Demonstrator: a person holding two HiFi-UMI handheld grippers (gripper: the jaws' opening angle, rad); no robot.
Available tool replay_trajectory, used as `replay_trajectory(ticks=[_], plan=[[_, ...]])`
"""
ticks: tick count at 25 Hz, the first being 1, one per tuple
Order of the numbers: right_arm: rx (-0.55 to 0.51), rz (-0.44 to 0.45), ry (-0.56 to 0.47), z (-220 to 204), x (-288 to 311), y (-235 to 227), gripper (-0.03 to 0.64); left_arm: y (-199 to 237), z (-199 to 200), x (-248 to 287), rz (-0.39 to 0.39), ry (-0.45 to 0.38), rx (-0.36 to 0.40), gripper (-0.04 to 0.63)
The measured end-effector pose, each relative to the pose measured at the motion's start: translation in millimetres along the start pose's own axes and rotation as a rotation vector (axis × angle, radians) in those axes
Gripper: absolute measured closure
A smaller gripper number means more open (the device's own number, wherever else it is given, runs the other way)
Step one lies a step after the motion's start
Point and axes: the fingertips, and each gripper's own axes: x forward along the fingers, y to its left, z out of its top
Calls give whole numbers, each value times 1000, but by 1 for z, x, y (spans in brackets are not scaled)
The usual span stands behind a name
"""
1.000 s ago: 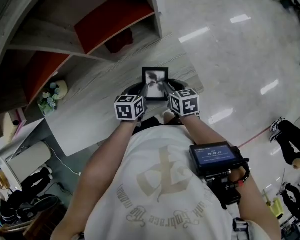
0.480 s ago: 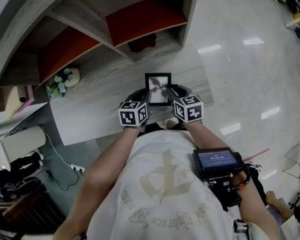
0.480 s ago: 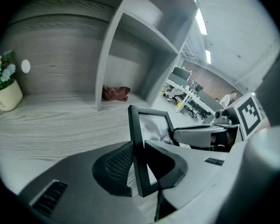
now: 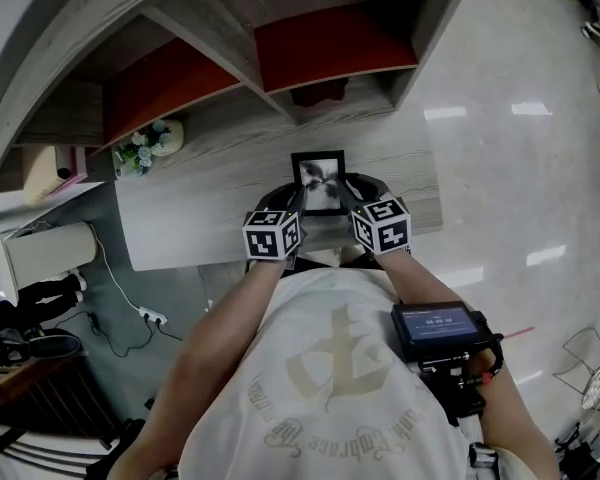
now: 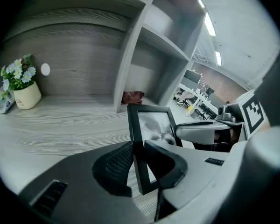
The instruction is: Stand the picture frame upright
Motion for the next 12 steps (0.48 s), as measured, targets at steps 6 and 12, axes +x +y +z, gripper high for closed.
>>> replay_trajectory(ticks=[6, 12], plan=[[-45, 51, 0, 16, 11, 7, 531, 11, 12, -7, 40, -32, -24, 513], [-85, 88, 7, 24, 24, 17, 531, 26, 15, -13, 61, -54, -45, 512]])
